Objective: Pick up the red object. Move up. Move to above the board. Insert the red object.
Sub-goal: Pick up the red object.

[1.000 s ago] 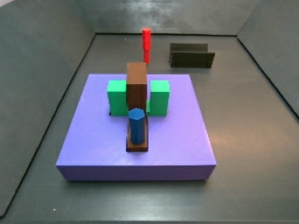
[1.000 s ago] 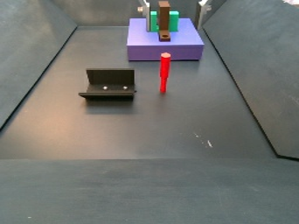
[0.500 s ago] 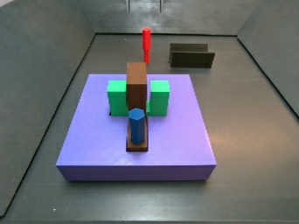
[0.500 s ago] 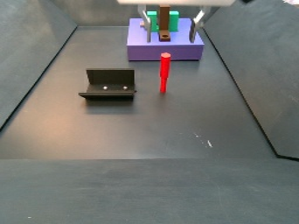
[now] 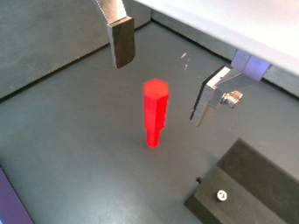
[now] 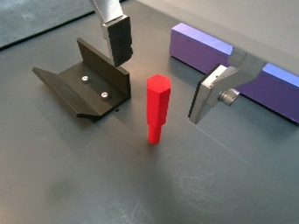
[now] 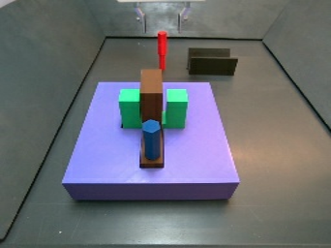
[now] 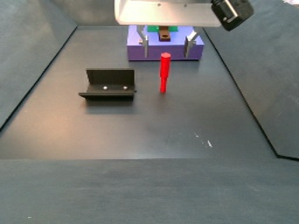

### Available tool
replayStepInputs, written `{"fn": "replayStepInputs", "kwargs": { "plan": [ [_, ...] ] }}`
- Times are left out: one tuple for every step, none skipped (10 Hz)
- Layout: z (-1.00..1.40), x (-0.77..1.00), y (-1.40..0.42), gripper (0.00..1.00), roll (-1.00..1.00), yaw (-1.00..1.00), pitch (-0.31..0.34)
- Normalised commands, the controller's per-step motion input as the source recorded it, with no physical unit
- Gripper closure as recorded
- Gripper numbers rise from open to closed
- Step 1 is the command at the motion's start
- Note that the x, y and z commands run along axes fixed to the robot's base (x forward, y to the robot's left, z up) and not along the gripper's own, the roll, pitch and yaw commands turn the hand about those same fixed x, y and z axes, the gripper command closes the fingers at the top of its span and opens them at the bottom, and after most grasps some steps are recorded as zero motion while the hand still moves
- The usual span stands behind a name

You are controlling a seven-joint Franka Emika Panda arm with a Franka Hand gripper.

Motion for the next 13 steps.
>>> {"fn": "replayStepInputs", "kwargs": {
  "plan": [
    [-0.29,0.16,-0.1,0.0,0.0,0.0,0.0],
    [-0.32,0.11,-0.05,0.0,0.0,0.0,0.0],
    [-0.3,0.04,0.0,0.0,0.03,-0.05,0.0],
    [-0.24,0.0,0.0,0.0,0.06,-0.04,0.0],
    [-0.24,0.0,0.0,0.0,0.05,-0.04,0.0],
    [-0.24,0.0,0.0,0.0,0.03,-0.03,0.0],
    [-0.26,0.0,0.0,0.0,0.04,-0.03,0.0],
    [-0.21,0.0,0.0,0.0,0.03,-0.04,0.0],
    [-0.08,0.0,0.0,0.0,0.0,0.0,0.0],
    [0.0,0.0,0.0,0.0,0.0,0.0,0.0],
    [0.0,0.0,0.0,1.0,0.0,0.0,0.0],
    [0.0,0.0,0.0,1.0,0.0,0.0,0.0],
    [0.0,0.0,0.0,1.0,0.0,0.0,0.0]
  ]
}}
